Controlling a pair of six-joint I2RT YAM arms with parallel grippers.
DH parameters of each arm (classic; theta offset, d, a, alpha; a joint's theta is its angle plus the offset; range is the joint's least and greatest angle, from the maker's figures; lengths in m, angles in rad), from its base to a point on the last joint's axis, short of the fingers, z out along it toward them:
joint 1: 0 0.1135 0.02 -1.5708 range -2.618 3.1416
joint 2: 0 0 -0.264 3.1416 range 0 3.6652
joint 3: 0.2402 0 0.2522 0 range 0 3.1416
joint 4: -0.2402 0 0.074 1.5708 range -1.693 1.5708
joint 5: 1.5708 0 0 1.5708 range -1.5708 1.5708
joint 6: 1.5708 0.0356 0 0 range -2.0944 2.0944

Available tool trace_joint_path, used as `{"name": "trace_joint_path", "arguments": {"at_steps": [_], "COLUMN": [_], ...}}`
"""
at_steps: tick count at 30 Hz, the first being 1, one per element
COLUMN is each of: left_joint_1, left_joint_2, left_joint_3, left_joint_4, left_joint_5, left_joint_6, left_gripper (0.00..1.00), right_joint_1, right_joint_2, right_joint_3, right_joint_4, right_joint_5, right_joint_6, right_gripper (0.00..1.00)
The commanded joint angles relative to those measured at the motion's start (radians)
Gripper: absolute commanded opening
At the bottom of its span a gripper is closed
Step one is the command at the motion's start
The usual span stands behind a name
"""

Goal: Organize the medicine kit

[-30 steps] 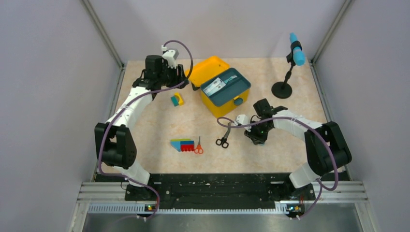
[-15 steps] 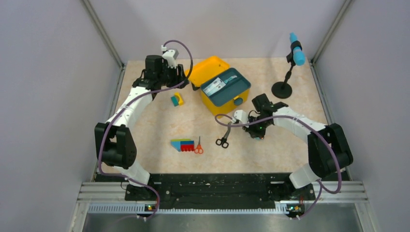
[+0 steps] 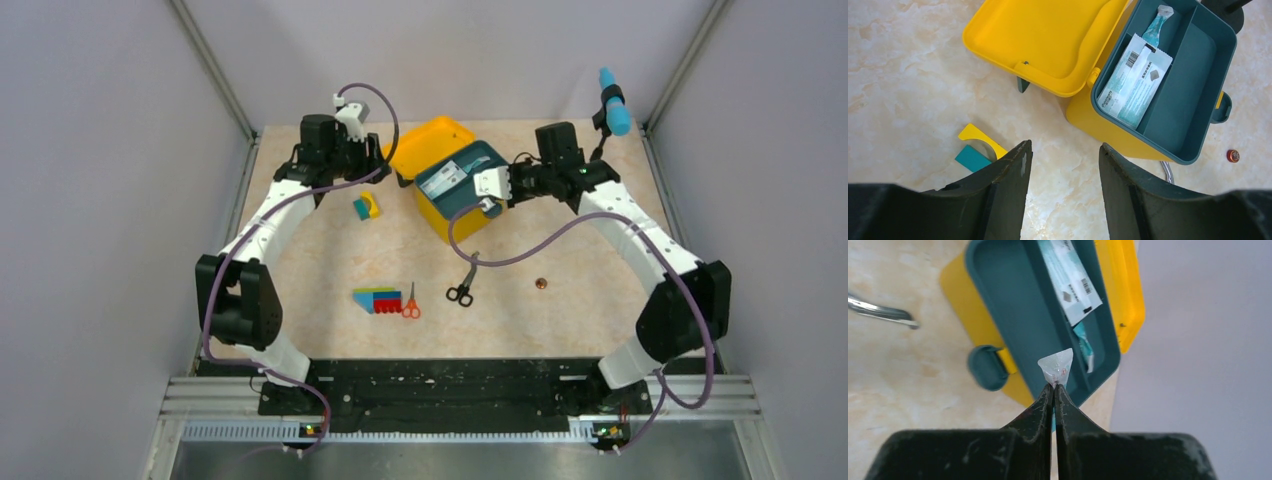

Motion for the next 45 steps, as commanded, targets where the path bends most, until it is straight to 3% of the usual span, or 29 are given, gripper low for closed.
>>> {"name": "trace_joint_path", "arguments": {"at_steps": [1,8,16,20,28,32,36,37,40,45], "left_joint_1": [0.003,0.003,0.003,0.003,0.003,0.003,0.003,0.003,0.003,0.003], "left_joint_2": [-0.065,-0.101,-0.116,-0.123,-0.110,-0.093,-0.081,-0.079,-0.070,-0.048], "left_joint_3": [-0.012,-0.050,-0.066,-0.068,-0.069,-0.052,-0.042,-0.042,-0.044,-0.042], "left_joint_4": [0.054,0.078,0.088,0.086,0.091,0.092,0.095,0.096,0.094,0.093], "left_joint_5": [0.008,-0.010,-0.006,-0.011,-0.008,-0.005,-0.003,-0.003,0.001,0.004], "left_joint_6": [-0.006,0.009,0.006,0.008,-0.004,-0.010,-0.014,-0.015,-0.021,-0.041], "left_gripper": [0.57,0.57,0.57,0.57,0.57,0.57,0.57,0.57,0.57,0.59], "right_joint_1": [-0.007,-0.009,-0.020,-0.028,-0.044,-0.047,-0.051,-0.053,-0.054,-0.082], "right_joint_2": [0.142,0.339,0.488,0.521,0.499,0.458,0.383,0.357,0.269,0.088], "right_joint_3": [0.108,0.214,0.351,0.387,0.388,0.389,0.354,0.336,0.254,0.061], "right_joint_4": [0.212,0.391,0.352,0.287,0.256,0.286,0.369,0.376,0.398,0.332], "right_joint_5": [-0.051,-0.013,-0.014,0.000,-0.006,-0.019,0.014,0.028,0.114,0.151], "right_joint_6": [-0.202,-0.274,-0.329,-0.329,-0.279,-0.163,0.086,0.153,0.383,0.626], "right_gripper": [0.00,0.00,0.00,0.04,0.23,0.24,0.26,0.28,0.49,0.55]}}
